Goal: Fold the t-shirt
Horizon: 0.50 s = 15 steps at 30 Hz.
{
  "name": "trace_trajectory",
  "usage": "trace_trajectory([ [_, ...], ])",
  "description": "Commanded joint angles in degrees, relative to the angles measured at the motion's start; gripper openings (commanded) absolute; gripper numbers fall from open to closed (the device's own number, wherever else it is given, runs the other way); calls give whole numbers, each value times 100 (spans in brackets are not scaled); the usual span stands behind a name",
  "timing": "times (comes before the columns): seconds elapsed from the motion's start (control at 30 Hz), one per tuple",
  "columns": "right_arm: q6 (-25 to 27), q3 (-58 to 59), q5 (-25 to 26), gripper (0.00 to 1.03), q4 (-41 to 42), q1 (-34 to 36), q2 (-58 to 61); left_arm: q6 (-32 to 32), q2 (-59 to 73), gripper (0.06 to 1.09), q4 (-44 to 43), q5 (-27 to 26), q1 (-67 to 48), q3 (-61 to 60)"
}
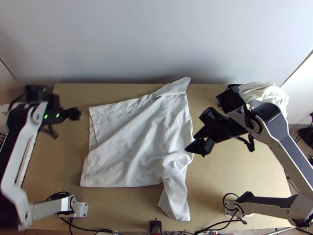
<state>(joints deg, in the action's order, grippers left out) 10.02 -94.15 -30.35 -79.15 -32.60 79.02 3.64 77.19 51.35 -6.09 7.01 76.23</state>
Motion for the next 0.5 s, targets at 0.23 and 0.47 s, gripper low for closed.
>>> trace_trajectory([
  [0.23,-150,318,11,92,260,579,-133,533,2310,90,-521,512,-481,850],
  [0.47,-167,345,11,92,287,588,-63,515,2705,87,-644,556,-516,841],
])
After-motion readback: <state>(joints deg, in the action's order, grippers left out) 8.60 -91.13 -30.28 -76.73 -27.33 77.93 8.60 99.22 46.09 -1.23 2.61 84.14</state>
